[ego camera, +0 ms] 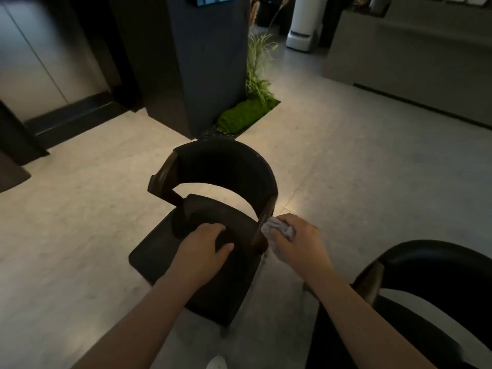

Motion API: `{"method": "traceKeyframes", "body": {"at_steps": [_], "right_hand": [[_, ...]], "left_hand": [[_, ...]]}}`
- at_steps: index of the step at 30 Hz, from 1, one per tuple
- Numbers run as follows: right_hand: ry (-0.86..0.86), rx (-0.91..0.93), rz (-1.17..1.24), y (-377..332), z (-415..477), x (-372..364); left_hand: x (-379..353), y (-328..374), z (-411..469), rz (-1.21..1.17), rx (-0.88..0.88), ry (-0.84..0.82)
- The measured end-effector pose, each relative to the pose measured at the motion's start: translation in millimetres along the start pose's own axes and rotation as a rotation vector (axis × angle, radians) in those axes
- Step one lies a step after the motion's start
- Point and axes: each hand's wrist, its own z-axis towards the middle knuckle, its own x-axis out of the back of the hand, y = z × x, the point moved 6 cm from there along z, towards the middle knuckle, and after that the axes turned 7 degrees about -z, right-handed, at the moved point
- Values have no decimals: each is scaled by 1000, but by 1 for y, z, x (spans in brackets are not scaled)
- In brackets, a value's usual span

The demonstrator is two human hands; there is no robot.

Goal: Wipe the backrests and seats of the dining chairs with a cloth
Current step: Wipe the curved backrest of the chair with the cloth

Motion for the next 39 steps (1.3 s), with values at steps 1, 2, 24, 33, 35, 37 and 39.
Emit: {"method": "traceKeyframes", "body": {"at_steps": [1, 2, 24, 33, 35, 37, 39], "right_hand": [[-2, 0, -8, -3, 9, -6], [1, 5, -23, -6, 17, -10], [-247, 207, -13, 3, 203, -66], [-354, 318, -77, 49, 287, -53], [-342, 314, -102, 59, 290, -52], [-331, 277, -129, 72, 289, -55], [-336, 214, -105, 83, 282, -57]], "left_hand": [[6, -6, 6, 1, 5, 3], [10, -10, 11, 1, 12, 3], [28, -51, 142, -32, 248, 66], [-25, -28, 193, -132, 417, 111], [-35, -30, 191, -131, 428, 108], [-45, -35, 184, -121, 447, 97], [-52, -41, 175, -120, 467, 80]]}}
